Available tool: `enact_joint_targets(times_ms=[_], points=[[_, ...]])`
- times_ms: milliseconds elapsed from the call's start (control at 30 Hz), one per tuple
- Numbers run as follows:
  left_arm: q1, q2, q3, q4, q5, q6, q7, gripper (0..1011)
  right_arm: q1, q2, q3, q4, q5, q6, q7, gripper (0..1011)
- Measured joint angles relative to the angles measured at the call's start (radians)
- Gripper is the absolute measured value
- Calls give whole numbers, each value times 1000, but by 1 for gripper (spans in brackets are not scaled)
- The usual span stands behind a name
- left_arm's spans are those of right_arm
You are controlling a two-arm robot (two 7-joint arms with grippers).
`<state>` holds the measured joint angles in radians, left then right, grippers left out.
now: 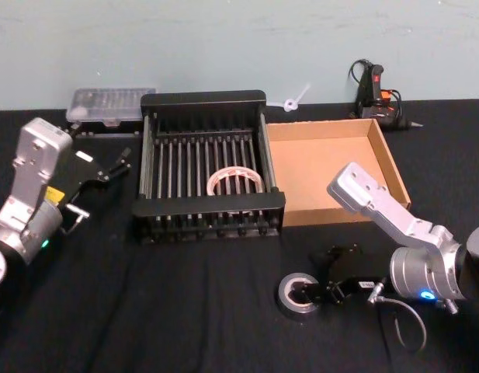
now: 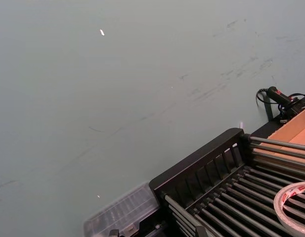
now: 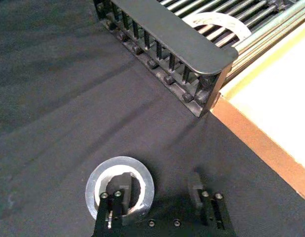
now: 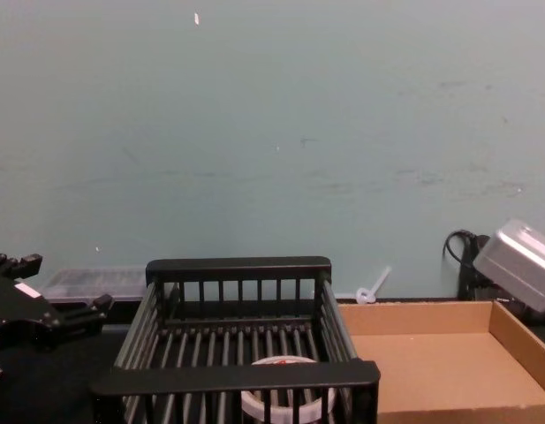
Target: Pick up the white tape and place it into the black box , Pick up the silver tape and place it into the brown box.
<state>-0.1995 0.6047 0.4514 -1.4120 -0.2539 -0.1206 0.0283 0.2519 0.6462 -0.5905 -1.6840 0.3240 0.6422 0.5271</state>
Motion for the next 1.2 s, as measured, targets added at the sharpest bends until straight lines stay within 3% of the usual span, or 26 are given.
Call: enact_joint_targets(times_ms=[600,900,1200], points=[[0,0,0,0,0,0,0,1001,0,0,0,0,1,-1,0,183],[0,0,0,0,0,0,0,1001,0,0,0,0,1,-1,0,170],[0,0,0,0,0,0,0,1001,-11,-3,31,-13,22,-8,-11,170]])
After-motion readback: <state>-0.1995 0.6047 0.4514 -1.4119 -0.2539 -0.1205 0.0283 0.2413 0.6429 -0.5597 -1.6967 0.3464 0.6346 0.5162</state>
